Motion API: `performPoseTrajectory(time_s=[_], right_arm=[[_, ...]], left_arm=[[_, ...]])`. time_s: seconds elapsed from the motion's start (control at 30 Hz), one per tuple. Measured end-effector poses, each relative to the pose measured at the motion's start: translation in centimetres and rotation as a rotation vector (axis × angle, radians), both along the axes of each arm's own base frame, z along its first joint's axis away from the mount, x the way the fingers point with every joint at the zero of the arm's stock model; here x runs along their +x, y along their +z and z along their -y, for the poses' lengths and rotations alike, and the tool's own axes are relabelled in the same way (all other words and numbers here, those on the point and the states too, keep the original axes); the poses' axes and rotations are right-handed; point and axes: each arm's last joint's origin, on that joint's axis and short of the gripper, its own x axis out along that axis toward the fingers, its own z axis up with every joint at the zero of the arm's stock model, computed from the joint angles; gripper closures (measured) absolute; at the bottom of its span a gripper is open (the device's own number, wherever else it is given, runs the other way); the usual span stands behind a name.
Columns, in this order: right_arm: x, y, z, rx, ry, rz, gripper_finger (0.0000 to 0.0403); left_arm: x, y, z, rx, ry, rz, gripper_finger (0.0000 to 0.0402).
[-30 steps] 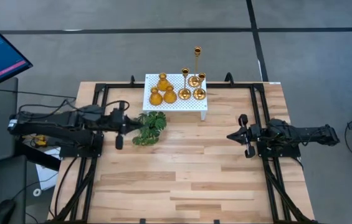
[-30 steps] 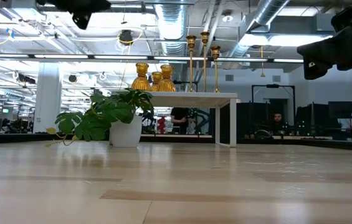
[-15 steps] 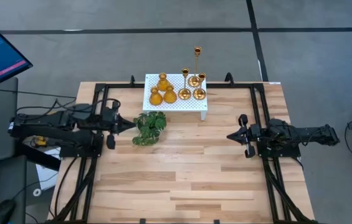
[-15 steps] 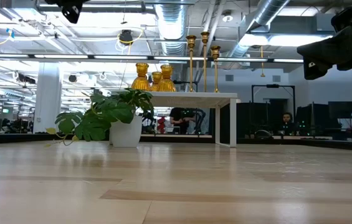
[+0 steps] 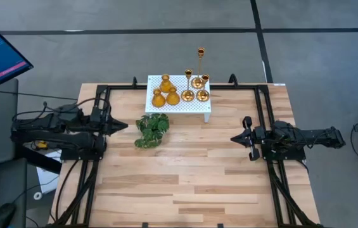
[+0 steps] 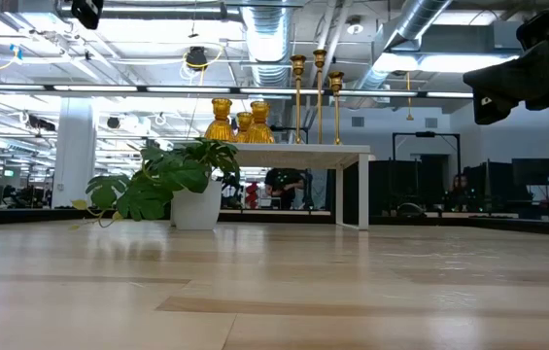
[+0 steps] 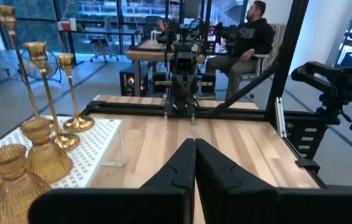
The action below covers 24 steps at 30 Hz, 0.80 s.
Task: Pick & Place candle stick holders
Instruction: Return to Home Position
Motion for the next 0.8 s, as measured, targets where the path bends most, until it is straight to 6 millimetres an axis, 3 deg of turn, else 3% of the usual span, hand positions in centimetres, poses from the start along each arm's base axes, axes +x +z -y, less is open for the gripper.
performPoseTrajectory(time_s=[0.27,0.8], right_arm=[[0.0,0.0,0.0,0.0,0.0,0.0,0.0403],[0.0,0.0,0.0,0.0,0.0,0.0,0.0403]], left_arm=[[-1.0,0.1,0.2,0.002,-0.085,0.039,0.0394],[-4.0,-0.7,0.1,0.002,-0.088,0.085,0.0394]])
